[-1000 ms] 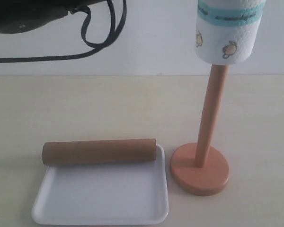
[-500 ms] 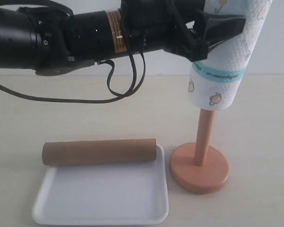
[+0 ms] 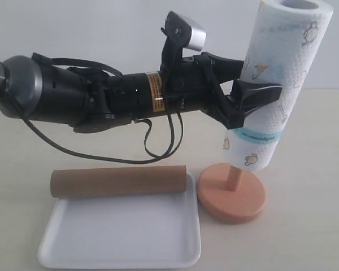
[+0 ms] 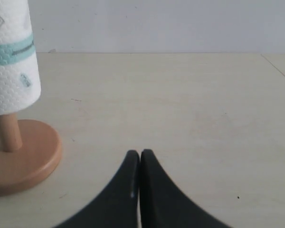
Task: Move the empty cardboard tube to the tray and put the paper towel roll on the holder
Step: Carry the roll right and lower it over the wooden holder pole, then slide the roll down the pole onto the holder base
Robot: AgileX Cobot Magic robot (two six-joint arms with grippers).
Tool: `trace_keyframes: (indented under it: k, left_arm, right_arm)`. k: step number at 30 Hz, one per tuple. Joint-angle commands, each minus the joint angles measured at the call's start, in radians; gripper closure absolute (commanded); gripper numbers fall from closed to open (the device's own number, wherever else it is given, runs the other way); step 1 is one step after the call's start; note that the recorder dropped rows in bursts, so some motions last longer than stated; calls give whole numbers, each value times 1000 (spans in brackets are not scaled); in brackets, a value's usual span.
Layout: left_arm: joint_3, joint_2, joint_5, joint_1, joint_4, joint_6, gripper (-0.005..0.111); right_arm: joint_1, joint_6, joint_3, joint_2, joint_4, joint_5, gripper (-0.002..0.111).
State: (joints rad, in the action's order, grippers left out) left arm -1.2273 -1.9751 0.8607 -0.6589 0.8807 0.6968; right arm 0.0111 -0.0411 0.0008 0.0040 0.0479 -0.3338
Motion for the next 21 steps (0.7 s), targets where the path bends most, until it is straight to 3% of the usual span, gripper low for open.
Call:
trace_keyframes:
  k: [1, 21]
  left_arm:
    - [16, -18, 52, -2, -39, -46, 103]
    - [182, -21, 122, 0, -129, -141, 103]
  right_arm:
    - [-2, -1, -1, -4, -6, 8, 108]
    - [-2, -1, -1, -4, -6, 8, 108]
